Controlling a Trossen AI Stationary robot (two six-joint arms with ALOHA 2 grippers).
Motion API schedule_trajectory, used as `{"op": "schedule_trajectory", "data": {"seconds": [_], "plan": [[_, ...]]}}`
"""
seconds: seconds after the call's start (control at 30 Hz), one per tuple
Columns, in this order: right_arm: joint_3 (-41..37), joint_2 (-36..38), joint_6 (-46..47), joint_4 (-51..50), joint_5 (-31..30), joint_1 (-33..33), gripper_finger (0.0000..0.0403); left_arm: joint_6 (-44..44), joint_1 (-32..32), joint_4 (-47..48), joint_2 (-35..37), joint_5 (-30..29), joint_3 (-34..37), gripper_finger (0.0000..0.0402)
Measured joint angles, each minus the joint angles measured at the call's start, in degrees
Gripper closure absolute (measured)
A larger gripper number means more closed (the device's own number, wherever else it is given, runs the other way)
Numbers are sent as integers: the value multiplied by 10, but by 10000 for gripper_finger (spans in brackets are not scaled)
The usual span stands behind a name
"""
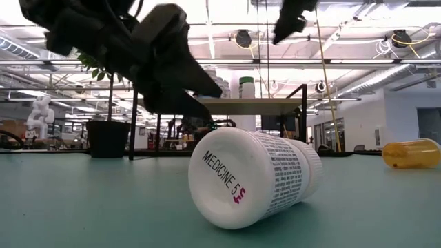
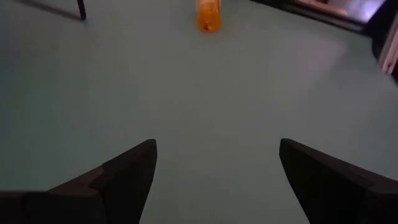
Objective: Pick and place medicine bottles onto shelf by color
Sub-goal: Put the dark green pill bottle on the shelf
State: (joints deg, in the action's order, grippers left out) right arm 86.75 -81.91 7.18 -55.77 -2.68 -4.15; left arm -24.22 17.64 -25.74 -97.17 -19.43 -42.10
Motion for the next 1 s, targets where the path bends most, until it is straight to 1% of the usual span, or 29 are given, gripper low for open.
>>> {"op": "schedule_trajectory", "data": {"seconds": [0.1, 0.23, 0.33, 0.4, 0.5, 0.63, 0.7, 0.77, 0.87, 0.93, 1.0], "plan": [[-97, 42, 46, 56, 0, 61, 208, -56, 32, 46, 0, -45, -31, 60], [-218, 94, 116, 148, 0, 131, 208, -105, 89, 144, -7, -103, -108, 60], [-293, 125, 158, 227, -1, 172, 208, -124, 135, 199, -33, -138, -174, 60], [-333, 142, 176, 274, -1, 195, 208, -132, 160, 222, -67, -162, -227, 60], [-381, 160, 193, 333, -1, 224, 209, -157, 185, 289, -118, -180, -296, 60], [-424, 177, 206, 403, -2, 260, 209, -211, 193, 364, -180, -181, -380, 60], [-443, 181, 210, 434, -2, 278, 209, -249, 193, 380, -208, -173, -413, 60], [-459, 181, 210, 480, -2, 292, 209, -284, 194, 404, -224, -163, -429, 60], [-489, 181, 211, 555, -5, 311, 209, -345, 198, 394, -244, -139, -440, 60], [-511, 179, 215, 621, -5, 320, 209, -372, 202, 382, -253, -131, -440, 60], [-533, 179, 217, 667, -6, 327, 209, -387, 209, 388, -260, -125, -436, 60]]}}
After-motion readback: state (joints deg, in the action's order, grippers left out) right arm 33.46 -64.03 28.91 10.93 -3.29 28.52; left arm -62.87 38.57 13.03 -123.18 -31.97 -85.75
